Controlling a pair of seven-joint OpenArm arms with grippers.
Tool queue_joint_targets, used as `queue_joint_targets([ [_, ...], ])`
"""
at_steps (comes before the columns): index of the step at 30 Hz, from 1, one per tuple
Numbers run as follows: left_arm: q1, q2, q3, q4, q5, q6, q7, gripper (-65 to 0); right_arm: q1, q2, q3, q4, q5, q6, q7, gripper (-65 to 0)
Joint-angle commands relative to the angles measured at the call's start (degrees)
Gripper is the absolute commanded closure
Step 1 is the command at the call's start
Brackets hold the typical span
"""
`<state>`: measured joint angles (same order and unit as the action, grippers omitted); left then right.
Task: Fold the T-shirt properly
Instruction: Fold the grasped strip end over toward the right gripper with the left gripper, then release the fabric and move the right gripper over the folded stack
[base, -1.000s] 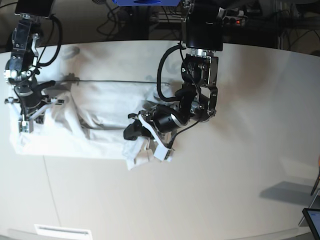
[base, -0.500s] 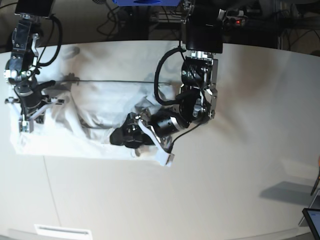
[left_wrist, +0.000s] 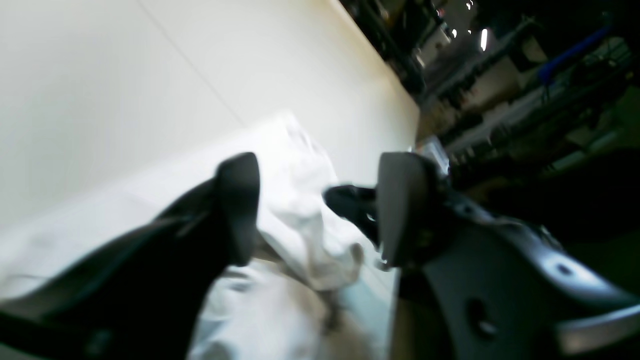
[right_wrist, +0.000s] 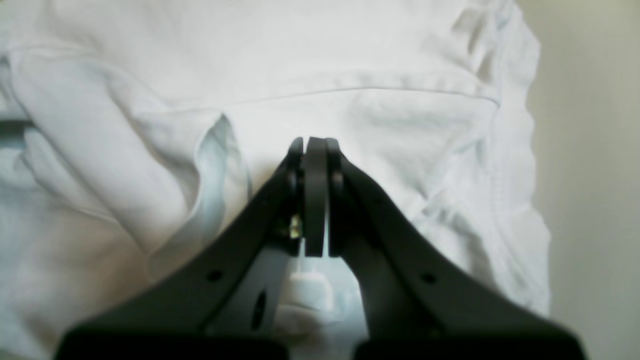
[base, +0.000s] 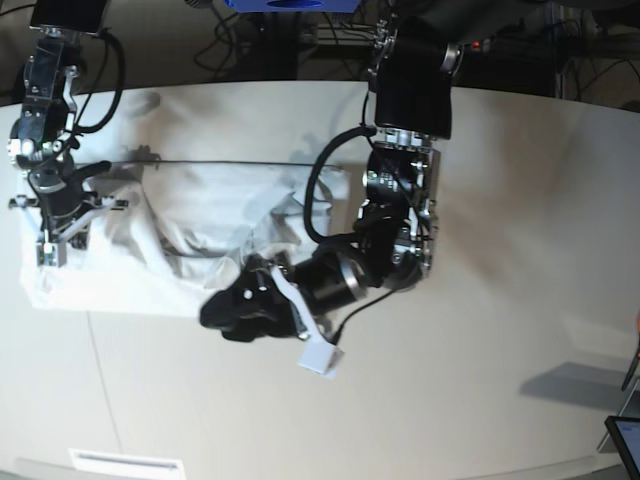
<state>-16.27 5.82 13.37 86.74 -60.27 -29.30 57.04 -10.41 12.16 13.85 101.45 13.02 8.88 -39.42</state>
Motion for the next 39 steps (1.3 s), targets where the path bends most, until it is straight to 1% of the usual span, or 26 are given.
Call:
queue_joint_targets([
  [1, -1.0, -1.7, -1.5, 3.1, 0.2, -0.4, -1.1, -20.5, 1.0, 0.8, 0.0, 2.5, 0.3, -0.2, 1.8, 0.0],
  [2, -0.7, -3.4, -2.8, 4.7, 1.5, 0.0, -0.9, -12.4, 1.0, 0.8, -0.9, 3.5, 0.3, -0.2, 1.7, 0.0],
  [3, -0.2, -4.8, -3.9, 5.6, 2.5, 1.0, -0.8, -5.7, 1.0, 0.8, -2.0, 4.4, 0.3, -0.2, 1.7, 0.0],
  [4, 0.5, -6.7, -4.8, 6.1, 3.5, 2.3, -0.9, -0.7, 1.0, 0.9, -3.2, 5.2, 0.3, -0.2, 1.7, 0.0],
  [7, 3.0, -11.8, -7.2, 6.7, 5.6, 5.1, -0.7, 0.0, 0.6, 0.9, -6.8, 7.7, 0.3, -0.2, 1.7, 0.0],
  [10, 6.4, -16.7, -10.5, 7.5, 7.7, 5.6, -0.8, 0.0, 0.6, 0.9, -11.3, 10.1, 0.3, -0.2, 1.8, 0.0],
  [11, 7.3, -18.0, -11.7, 7.8, 8.8, 6.5, -0.6, 0.0, 0.6, 0.9, -12.6, 10.7, 0.3, -0.2, 1.8, 0.0],
  [12, 8.8, -19.3, -13.2, 8.1, 10.2, 8.2, -0.6, 0.0, 0.8, 0.9, -14.2, 11.2, 0.3, -0.2, 1.8, 0.0],
  [13, 10.2, -20.4, -14.8, 8.7, 11.5, 10.0, -0.7, 0.0, 1.0, 0.9, -15.8, 11.6, 0.2, -0.2, 1.7, 0.0],
  [15, 12.2, -22.1, -17.5, 9.9, 13.9, 11.9, -0.7, 0.0, 1.3, 0.9, -18.4, 11.6, 0.2, -0.2, 1.7, 0.0],
  [17, 14.4, -23.5, -20.1, 11.5, 15.5, 12.0, -0.7, 0.0, 2.3, 0.9, -21.2, 11.7, 0.2, -0.3, 1.6, 0.0],
  [20, 16.8, -25.2, -22.6, 13.7, 17.1, 12.1, -0.6, 0.0, 3.6, 0.9, -25.8, 11.8, 0.2, -0.5, 1.6, 0.0],
  [23, 18.7, -26.2, -23.1, 15.1, 19.6, 12.1, -0.6, 0.0, 5.5, 0.8, -29.4, 12.1, 0.1, -0.6, 1.6, 0.0],
  [30, 20.8, -25.7, -23.1, 15.2, 25.5, 12.1, -0.7, 0.0, 9.9, 0.8, -37.7, 13.0, 0.2, -0.6, 1.4, 0.0],
  [32, 21.0, -25.7, -23.1, 15.3, 25.9, 12.1, -0.9, 0.0, 11.4, 0.5, -40.9, 13.0, 0.3, -0.6, -1.0, 0.0],
  [34, 21.0, -25.7, -23.1, 15.3, 25.9, 12.1, -0.9, 0.0, 13.3, -2.1, -43.7, 13.0, 0.1, -0.6, -5.5, 0.0],
  [36, 21.0, -25.7, -23.1, 15.3, 25.9, 12.1, -0.9, 0.0, 14.4, -5.2, -44.1, 12.9, 0.1, -0.6, -9.5, 0.0],
  [39, 21.0, -25.6, -23.1, 15.3, 25.9, 12.1, -0.9, 0.0, 16.1, -8.9, -44.2, 12.4, 0.0, -0.6, -12.0, 0.0],
])
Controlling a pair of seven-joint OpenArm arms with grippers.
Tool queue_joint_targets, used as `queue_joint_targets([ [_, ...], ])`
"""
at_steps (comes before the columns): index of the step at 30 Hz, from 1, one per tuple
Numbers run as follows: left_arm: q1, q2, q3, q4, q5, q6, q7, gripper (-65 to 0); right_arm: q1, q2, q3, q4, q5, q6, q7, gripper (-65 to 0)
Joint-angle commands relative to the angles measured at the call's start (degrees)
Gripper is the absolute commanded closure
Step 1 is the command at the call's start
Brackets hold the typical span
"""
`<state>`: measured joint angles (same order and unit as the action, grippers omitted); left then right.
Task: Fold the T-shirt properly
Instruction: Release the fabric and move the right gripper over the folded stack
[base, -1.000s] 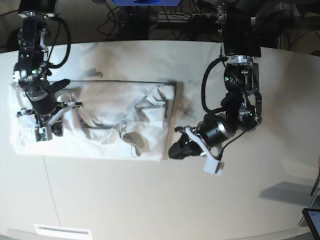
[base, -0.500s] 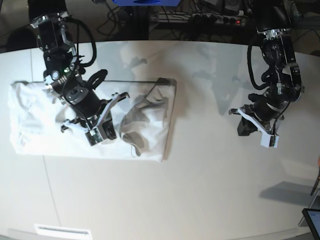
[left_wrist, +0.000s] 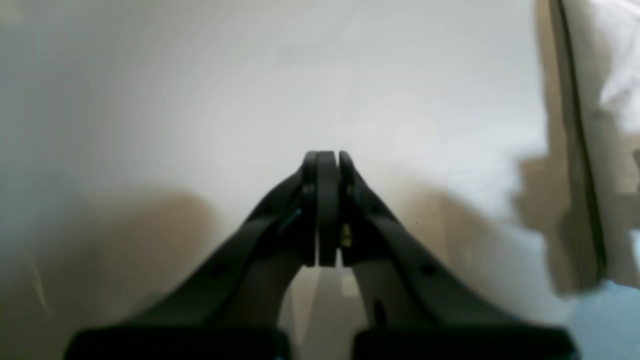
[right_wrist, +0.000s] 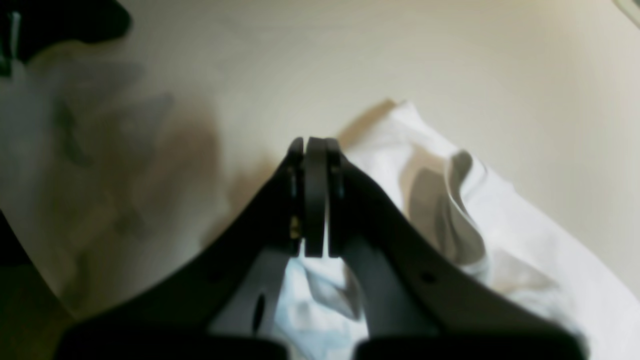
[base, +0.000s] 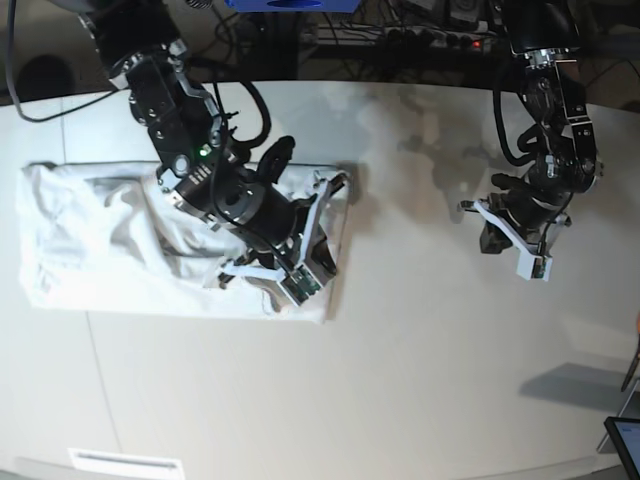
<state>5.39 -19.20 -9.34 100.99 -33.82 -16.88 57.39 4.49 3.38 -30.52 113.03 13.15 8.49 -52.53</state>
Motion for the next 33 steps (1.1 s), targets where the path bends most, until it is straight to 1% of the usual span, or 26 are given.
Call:
queue_joint_targets([
  [1, -0.7, -0.6, -0.4, 1.0, -0.5, -0.3, -1.3, 0.0, 1.5, -1.0, 0.1, 0.1, -0.1, -0.2, 0.9, 0.0],
  [4, -0.4, -0.5, -0.4, 1.0, -0.5, -0.3, -1.3, 0.0, 2.7, -3.2, 0.1, -3.5, -0.1, -0.3, 0.7, 0.0],
  [6, -0.3, -0.5, -0.4, 1.0, -0.4, -0.3, -1.3, 0.0, 3.5, -5.0, 0.1, -5.8, -0.2, -0.4, -0.9, 0.0],
  [7, -0.3, -0.5, -0.4, 1.0, -0.3, -0.3, -1.3, 0.0, 3.8, -5.8, 0.1, -6.7, -0.2, -0.9, -1.8, 0.0],
  [8, 0.0, -0.7, -0.4, 1.0, -0.3, -0.3, -1.3, 0.0, 4.2, -6.7, 0.1, -7.3, -0.2, -3.2, -2.6, 0.0],
  [10, 0.7, -1.2, -0.5, 1.0, -0.2, -0.3, -1.3, 0.0, 4.4, -8.0, -0.3, -7.6, -0.2, -9.9, -3.3, 0.0],
  [11, 0.8, -1.2, -0.5, 1.0, -0.2, -0.3, -1.3, 0.0, 4.4, -8.1, -1.3, -7.5, -0.2, -13.4, -3.1, 0.0],
  [12, 1.0, -1.2, -0.5, 0.9, 0.3, -0.3, -1.3, 0.0, 4.4, -8.1, -3.2, -7.4, -0.2, -17.0, -2.9, -0.3],
  [13, 1.6, -1.2, -0.5, 0.9, 1.6, -0.3, -1.3, 0.0, 4.7, -7.9, -5.6, -7.3, -0.2, -21.3, -2.5, -1.9],
  [16, 2.7, -1.0, -0.5, 0.9, 8.2, -0.3, -1.4, 0.0, 5.7, -7.8, -12.5, -7.3, -0.2, -33.6, -1.8, -9.1],
  [18, 2.7, -0.7, -0.5, 0.8, 12.2, -0.4, -1.4, 0.0, 5.7, -7.8, -16.4, -7.1, -0.2, -40.8, -1.8, -14.7],
  [19, 2.7, -0.7, -0.5, 0.7, 13.6, -0.4, -1.4, 0.0, 5.6, -7.8, -18.1, -6.6, -0.2, -44.4, -1.8, -18.1],
  [20, 2.7, -0.7, -0.5, 0.7, 14.2, -0.4, -1.4, 0.0, 5.3, -7.8, -19.7, -6.2, -0.2, -47.5, -1.8, -20.3],
  [21, 2.7, -0.9, -0.5, 0.6, 14.4, -0.4, -1.4, 0.0, 5.3, -7.8, -21.9, -5.9, -0.2, -48.5, -1.7, -23.5],
  [23, 2.7, -1.2, -0.5, 0.6, 14.4, -0.4, -1.4, 0.0, 5.3, -7.8, -25.6, -5.7, -0.2, -48.5, -1.5, -28.0],
  [26, 2.7, -1.2, -0.5, 0.9, 14.4, -0.4, -1.4, 0.0, 5.3, -7.4, -27.2, -5.8, -0.2, -48.5, -1.8, -33.5],
  [28, 2.7, -1.2, -0.5, 0.6, 14.4, -0.4, -1.4, 0.0, 5.3, -6.1, -27.5, -6.1, -0.1, -48.5, -1.4, -34.4],
  [31, 2.7, -1.0, -0.5, 0.6, 14.4, -0.5, -1.4, 0.0, 5.0, -5.4, -27.4, -6.3, -0.1, -48.5, -1.4, -34.4],
  [33, 2.7, -0.9, -0.5, 0.6, 14.4, -2.0, -1.4, 0.0, 5.0, -4.5, -27.4, -7.3, -0.2, -48.5, -1.4, -34.5],
])
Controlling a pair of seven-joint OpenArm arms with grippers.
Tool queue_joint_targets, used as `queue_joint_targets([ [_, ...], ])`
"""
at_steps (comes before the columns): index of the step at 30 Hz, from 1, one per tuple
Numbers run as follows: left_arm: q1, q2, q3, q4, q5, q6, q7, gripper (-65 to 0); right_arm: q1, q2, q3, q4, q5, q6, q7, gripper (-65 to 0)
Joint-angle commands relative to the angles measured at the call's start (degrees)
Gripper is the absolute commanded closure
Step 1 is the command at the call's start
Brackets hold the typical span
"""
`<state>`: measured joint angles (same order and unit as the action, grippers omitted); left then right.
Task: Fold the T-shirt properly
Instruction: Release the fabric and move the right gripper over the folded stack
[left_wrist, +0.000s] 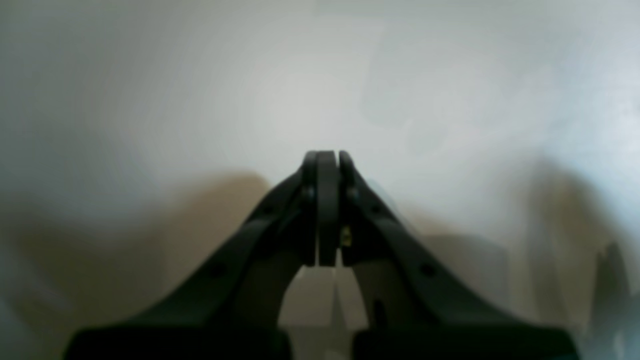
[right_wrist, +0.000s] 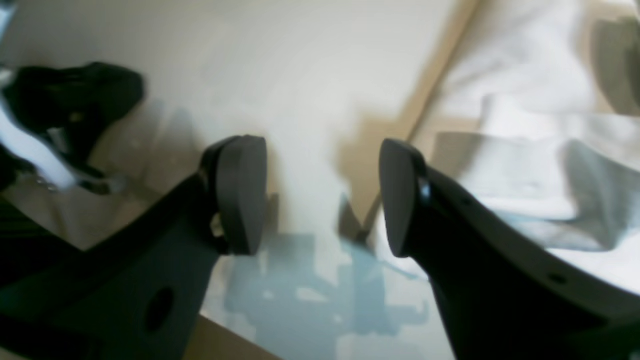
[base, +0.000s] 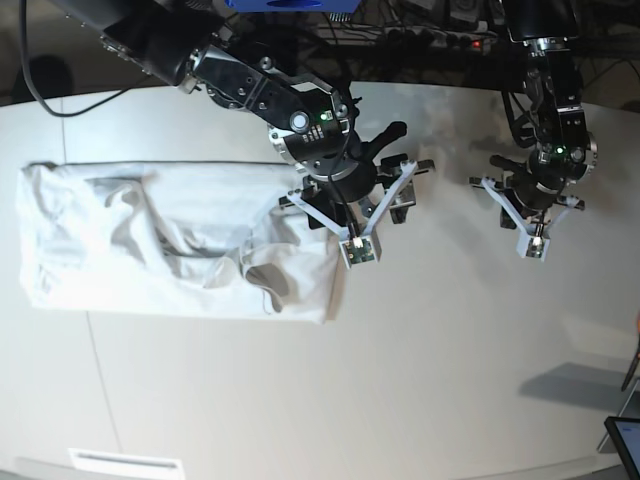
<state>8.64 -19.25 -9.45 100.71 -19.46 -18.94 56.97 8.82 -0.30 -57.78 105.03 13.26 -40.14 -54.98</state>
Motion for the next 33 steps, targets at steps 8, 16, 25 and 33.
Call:
queue_joint_targets([
  [8, -0.7, -1.0, -0.3, 0.7, 0.3, -3.9, -1.0, 0.0, 0.8, 0.8, -1.4, -3.6, -9.3, 0.1, 2.1, -34.7],
  [16, -1.0, -1.0, -0.3, -3.3, 0.3, -3.9, -1.9, 0.0, -2.3, 0.3, -2.4, 0.9, -18.3, 0.1, 1.8, -34.7],
  [25, 0.5, -1.0, -0.3, -6.2, 0.3, -3.9, -7.1, 0.0, -1.6, -0.9, -2.4, 1.8, -18.9, 0.1, -1.7, -34.7],
  [33, 0.5, -0.7, -0.3, -5.9, 0.2, -3.9, -7.1, 0.0, -1.6, -4.1, -2.0, 1.1, -19.0, 0.1, 2.9, -3.5],
])
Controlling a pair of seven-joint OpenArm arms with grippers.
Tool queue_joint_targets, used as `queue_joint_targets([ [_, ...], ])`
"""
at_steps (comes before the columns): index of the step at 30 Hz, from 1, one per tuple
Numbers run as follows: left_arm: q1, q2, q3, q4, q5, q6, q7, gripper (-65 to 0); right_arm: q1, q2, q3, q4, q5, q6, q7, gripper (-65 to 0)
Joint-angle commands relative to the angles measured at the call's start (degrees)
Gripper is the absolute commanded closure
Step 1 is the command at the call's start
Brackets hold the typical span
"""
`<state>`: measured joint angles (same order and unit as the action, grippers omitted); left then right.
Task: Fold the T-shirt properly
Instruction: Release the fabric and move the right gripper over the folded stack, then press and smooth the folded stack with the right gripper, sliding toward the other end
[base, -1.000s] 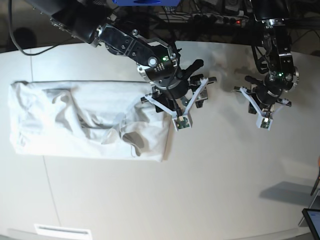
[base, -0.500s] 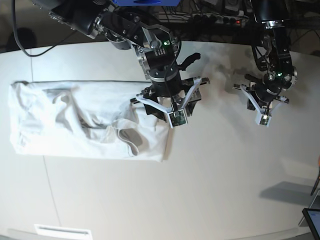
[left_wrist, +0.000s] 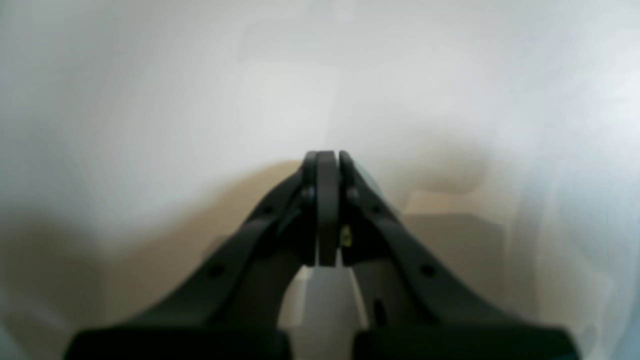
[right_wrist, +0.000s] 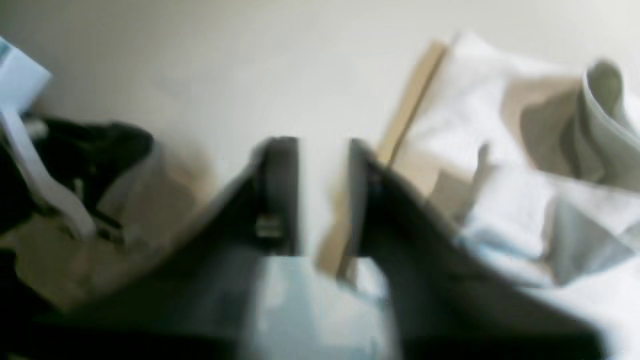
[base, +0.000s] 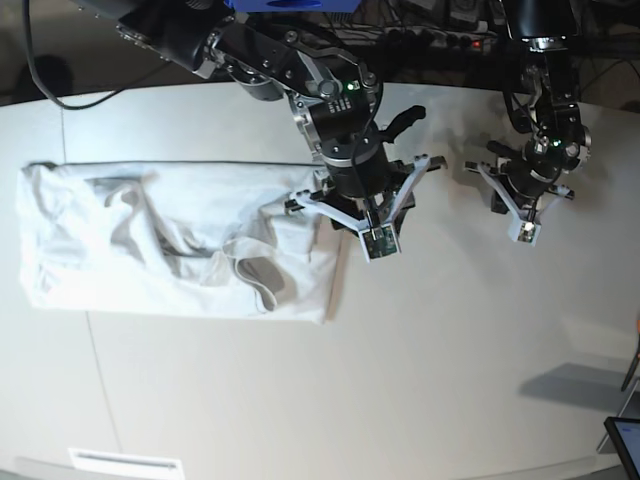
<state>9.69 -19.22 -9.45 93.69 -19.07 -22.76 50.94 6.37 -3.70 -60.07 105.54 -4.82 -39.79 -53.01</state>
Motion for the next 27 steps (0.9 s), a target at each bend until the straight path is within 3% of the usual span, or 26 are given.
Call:
queue_joint_targets([
  [1, -0.5, -0.7, -0.3, 1.1, -0.2, 0.0, -1.0, 0.0, 0.9, -0.8, 0.4, -0.3, -0.9, -0.2, 2.2, -0.6],
  [6, -0.5, -0.7, -0.3, 1.1, -0.2, 0.0, -1.0, 0.0, 0.6, -2.2, 3.9, -8.6, -0.9, 3.1, 7.1, -2.3],
  [12, -0.7, -0.7, -0.3, 1.1, -0.1, 0.0, -1.0, 0.0, 0.9, -2.1, 9.1, -15.3, 5.8, 3.3, 12.4, -2.3],
  [24, -1.0, -1.1, -0.4, 0.9, -0.1, 0.0, -1.0, 0.0, -3.6, -1.4, 18.1, -14.9, 6.5, 3.2, 12.6, -2.3],
  [27, -1.1, -1.1, -0.4, 0.9, -0.1, 0.0, -1.0, 0.0, -5.0, 0.3, 18.7, -12.3, 6.5, 3.2, 12.6, -2.3],
])
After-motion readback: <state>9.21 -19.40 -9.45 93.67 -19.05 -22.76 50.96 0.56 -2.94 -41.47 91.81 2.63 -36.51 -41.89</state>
